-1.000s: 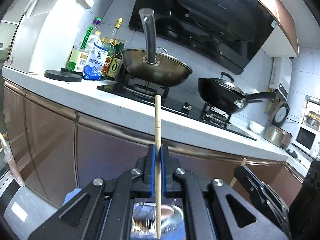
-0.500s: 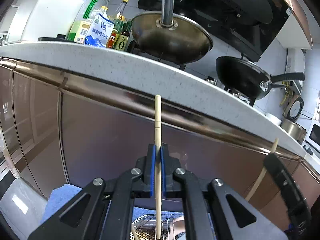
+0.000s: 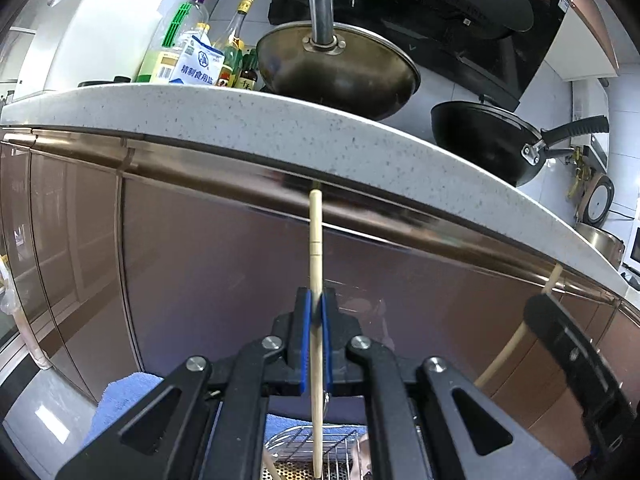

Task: Organize utensils
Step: 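Carry both chopsticks up and lower them into the clear holder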

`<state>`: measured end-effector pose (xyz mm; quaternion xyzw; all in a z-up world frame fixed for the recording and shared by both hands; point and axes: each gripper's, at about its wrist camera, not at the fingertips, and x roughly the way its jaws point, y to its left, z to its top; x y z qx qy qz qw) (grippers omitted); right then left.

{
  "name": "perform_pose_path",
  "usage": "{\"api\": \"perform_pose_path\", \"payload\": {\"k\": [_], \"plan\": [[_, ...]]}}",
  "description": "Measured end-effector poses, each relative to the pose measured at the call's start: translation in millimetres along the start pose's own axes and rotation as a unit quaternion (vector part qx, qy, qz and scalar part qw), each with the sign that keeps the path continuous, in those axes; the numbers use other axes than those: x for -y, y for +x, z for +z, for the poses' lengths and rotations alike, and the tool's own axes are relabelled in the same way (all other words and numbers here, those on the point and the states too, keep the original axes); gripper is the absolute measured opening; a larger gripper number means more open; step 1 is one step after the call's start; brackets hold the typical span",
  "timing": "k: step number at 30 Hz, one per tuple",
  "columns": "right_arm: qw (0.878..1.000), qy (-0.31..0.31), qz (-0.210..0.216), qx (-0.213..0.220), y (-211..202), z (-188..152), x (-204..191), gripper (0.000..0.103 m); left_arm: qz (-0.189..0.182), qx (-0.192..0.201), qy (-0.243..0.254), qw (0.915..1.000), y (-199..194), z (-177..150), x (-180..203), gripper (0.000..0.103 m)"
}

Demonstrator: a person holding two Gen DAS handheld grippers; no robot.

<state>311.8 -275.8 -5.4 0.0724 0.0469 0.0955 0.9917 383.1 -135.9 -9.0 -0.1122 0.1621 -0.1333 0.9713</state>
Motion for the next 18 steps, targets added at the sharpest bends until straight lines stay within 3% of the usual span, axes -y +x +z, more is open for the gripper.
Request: {"api": "perform_pose_path", "payload": {"k": [13,15,17,18], "plan": [[0.999,-0.023,-0.016,-0.041,-6,-36,-1,0.006,0.004,0.000,-0.001,1.0000,-4,-21,-13,0.006],[0.998,-0.020,-0.018,-0.051,-5,-42,2,0.010,0.002,-0.002,0.001,1.0000,-6,-24,-14,0.007],[0.998,-0.016,-0.020,-0.056,-7,-45,4,0.029,-0.003,-0.003,0.003,1.0000,-11,-25,-16,0.011],[0.998,-0.015,-0.022,-0.056,-9,-46,5,0.032,-0.004,-0.002,0.003,1.0000,-14,-25,-17,0.017]]}}
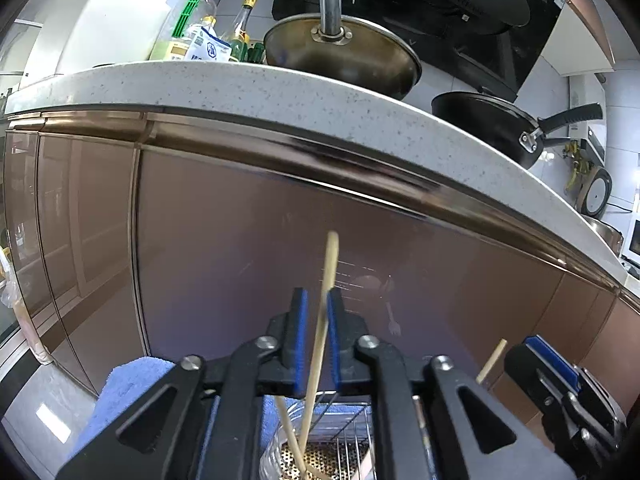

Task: Organize utensils
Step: 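Carry both chopsticks up and lower them into the clear holder, then open both grippers and withdraw them from the holder over the towel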

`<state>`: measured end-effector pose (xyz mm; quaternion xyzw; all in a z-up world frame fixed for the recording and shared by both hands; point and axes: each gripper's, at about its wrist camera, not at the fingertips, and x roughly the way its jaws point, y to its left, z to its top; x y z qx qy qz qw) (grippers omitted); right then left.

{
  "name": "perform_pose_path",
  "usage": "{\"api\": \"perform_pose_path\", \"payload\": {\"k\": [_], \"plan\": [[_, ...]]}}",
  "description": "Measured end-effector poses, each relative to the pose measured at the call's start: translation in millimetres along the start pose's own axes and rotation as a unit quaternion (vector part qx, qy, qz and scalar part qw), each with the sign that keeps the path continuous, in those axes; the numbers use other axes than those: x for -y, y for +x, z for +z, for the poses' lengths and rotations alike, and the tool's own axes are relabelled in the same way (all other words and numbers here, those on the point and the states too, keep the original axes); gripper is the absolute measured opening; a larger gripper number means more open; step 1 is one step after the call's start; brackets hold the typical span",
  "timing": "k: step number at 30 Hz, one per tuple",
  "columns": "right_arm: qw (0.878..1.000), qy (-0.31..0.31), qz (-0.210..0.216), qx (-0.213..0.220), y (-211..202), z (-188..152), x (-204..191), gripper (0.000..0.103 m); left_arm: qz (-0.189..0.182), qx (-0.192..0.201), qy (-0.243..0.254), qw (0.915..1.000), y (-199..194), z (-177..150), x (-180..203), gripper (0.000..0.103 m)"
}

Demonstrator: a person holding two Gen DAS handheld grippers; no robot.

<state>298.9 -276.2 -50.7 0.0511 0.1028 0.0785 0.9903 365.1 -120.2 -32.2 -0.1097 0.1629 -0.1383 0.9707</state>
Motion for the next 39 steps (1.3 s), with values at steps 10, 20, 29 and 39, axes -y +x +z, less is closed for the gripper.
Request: {"api": "perform_pose_path", "payload": {"k": [10,20,29,39], "plan": [[1.000,-0.002,-0.015,0.006,-37,15,-4,0.034,0.004,0.000,0.011,0.9999,-52,17,-1,0.029],[1.000,0.001,-0.028,0.004,-109,26,-16,0.048,0.032,-0.019,0.039,0.9985,-138,24,-2,0.035],[1.000,0.003,-0.027,-0.015,-178,10,-36,0.058,0.053,-0.029,0.085,0.9945,-215,2,8,0.038],[0.998,0.010,-0.067,0.000,-230,-1,-51,0.079,0.062,-0.010,0.090,0.9939,-274,-7,-1,0.046]]}}
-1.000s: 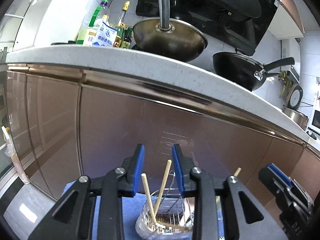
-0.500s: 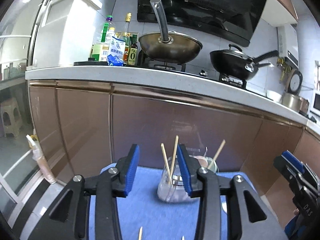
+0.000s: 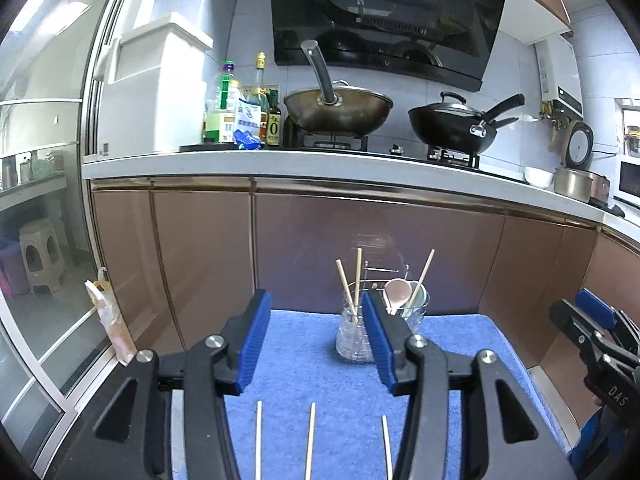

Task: Organize utensils
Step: 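Open both grippers and withdraw them from the holder over the towel, then grasp a chopstick with the left gripper while the right gripper grasps another chopstick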

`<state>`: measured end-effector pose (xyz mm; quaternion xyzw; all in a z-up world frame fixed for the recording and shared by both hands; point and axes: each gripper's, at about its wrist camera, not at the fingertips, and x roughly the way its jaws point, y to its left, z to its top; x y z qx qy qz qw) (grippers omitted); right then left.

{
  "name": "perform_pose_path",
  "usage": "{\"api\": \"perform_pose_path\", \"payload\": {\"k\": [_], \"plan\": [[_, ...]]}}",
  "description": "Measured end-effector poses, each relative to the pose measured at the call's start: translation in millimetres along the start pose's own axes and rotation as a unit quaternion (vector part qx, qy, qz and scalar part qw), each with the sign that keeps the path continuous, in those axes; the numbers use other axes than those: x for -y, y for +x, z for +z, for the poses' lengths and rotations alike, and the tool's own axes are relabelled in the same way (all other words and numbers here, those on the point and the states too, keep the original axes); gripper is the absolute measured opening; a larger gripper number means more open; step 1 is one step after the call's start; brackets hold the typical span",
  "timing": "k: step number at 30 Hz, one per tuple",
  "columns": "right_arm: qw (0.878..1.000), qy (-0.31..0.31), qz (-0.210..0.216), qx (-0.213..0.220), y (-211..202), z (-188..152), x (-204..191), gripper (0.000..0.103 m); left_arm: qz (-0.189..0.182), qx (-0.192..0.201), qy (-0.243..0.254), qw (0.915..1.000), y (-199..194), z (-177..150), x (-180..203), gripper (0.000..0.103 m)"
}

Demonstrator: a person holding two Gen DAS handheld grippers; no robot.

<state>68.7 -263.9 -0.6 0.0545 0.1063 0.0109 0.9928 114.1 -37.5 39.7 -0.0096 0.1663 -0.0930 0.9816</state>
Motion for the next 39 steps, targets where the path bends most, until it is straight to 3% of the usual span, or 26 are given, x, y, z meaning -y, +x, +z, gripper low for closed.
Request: {"api": "perform_pose_path", "payload": {"k": [8,14,18,25,28,32,39], "plan": [[0.999,0.006,0.042,-0.035,-20,-14,-8,0.079,0.010,-0.002,0.004,0.9999,-21,-13,-11,0.047],[0.998,-0.005,0.035,-0.058,-24,-26,-12,0.079,0.005,-0.013,0.017,0.9998,-25,-21,-16,0.047],[0.996,-0.007,0.042,-0.075,-24,-32,-13,0.076,-0.013,-0.033,0.022,0.9991,-21,-30,-20,0.047],[0.993,-0.016,0.052,-0.109,-17,-41,-14,0.064,-0.012,-0.091,-0.024,0.9955,-4,-37,-59,0.047],[0.990,-0.013,0.054,-0.130,-8,-46,-12,0.055,-0.022,-0.133,-0.055,0.9893,13,-42,-79,0.047],[0.983,-0.002,0.062,-0.172,12,-55,-10,0.045,-0.035,-0.194,-0.053,0.9789,41,-57,-85,0.047],[0.960,0.023,0.081,-0.269,68,-79,-10,0.030,-0.064,-0.297,-0.036,0.9519,98,-91,-68,0.047]]}}
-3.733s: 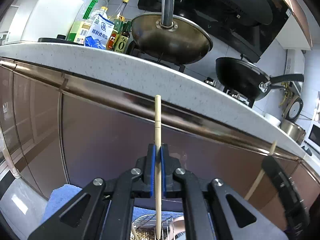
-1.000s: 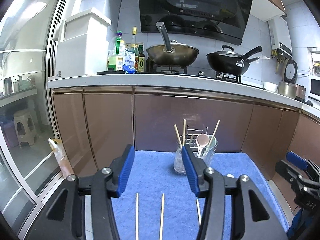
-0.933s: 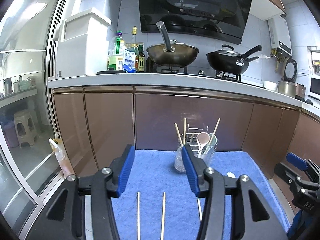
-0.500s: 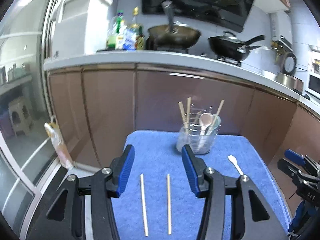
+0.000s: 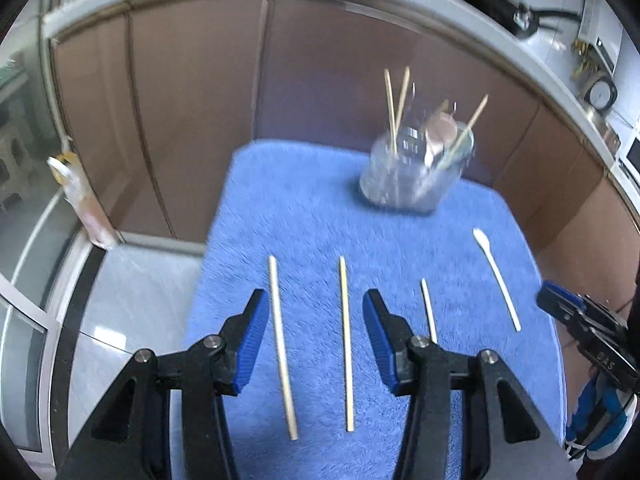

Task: Organize utensils
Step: 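Grasp a chopstick with the left gripper while the right gripper grasps another chopstick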

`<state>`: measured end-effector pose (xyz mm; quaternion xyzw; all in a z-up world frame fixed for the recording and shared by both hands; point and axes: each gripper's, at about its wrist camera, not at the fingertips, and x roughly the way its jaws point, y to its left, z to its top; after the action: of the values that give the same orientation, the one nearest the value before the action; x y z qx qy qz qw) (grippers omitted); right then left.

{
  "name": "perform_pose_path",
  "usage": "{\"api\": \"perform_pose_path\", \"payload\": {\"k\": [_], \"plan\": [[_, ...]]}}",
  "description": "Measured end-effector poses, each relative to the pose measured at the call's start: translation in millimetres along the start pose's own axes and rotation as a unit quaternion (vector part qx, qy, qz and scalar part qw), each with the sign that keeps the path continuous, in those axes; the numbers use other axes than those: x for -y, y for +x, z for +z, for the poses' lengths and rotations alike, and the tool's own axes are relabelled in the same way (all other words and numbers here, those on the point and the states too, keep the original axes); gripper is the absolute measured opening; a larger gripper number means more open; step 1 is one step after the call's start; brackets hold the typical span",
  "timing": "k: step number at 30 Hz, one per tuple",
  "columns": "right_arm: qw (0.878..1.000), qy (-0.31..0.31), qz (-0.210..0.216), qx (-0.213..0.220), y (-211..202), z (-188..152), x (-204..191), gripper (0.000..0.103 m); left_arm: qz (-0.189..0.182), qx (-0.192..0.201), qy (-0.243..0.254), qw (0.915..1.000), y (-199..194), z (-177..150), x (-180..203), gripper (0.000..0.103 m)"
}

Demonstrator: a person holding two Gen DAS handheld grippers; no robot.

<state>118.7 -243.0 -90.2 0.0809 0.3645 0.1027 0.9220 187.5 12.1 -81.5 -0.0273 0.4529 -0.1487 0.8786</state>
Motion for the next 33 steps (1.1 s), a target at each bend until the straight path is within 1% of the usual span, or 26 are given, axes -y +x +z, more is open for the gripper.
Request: {"api": "perform_pose_path", "payload": {"k": [2,4,6,8,11,14,19,24,25,27,28,31,33], "plan": [[1.000,0.004,0.006,-0.027,19,2,1,0.026,-0.017,-0.039,0.005,0.9991,24,5,4,0.047],[0.998,0.010,0.015,-0.062,43,4,2,0.025,-0.023,-0.078,0.005,0.9967,49,11,10,0.047],[0.995,0.017,0.022,-0.093,66,5,3,0.024,-0.028,-0.108,0.012,0.9937,69,16,18,0.047],[0.992,0.023,0.027,-0.125,88,6,3,0.023,-0.023,-0.139,0.019,0.9899,92,19,25,0.046],[0.985,0.032,0.027,-0.168,117,7,3,0.023,-0.010,-0.167,0.024,0.9856,116,23,32,0.046],[0.981,0.033,0.023,-0.190,134,10,1,0.023,-0.002,-0.182,0.024,0.9829,131,25,33,0.045],[0.974,0.031,0.009,-0.224,157,13,-2,0.023,-0.002,-0.213,0.021,0.9769,148,25,33,0.031],[0.970,0.022,-0.001,-0.243,176,14,-12,0.023,-0.005,-0.231,0.025,0.9726,158,25,34,0.025],[0.969,0.017,-0.005,-0.248,181,13,-16,0.022,-0.005,-0.233,0.025,0.9722,159,25,34,0.024],[0.967,0.007,-0.012,-0.255,189,12,-22,0.016,-0.006,-0.238,0.027,0.9709,160,26,33,0.024],[0.966,-0.002,-0.019,-0.259,192,11,-26,0.014,-0.004,-0.240,0.030,0.9702,161,26,33,0.021],[0.964,-0.023,-0.035,-0.262,200,11,-34,0.012,0.011,-0.246,0.036,0.9685,165,28,35,0.014],[0.963,-0.029,-0.042,-0.264,204,11,-37,0.011,0.017,-0.248,0.037,0.9680,166,28,35,0.012]]}}
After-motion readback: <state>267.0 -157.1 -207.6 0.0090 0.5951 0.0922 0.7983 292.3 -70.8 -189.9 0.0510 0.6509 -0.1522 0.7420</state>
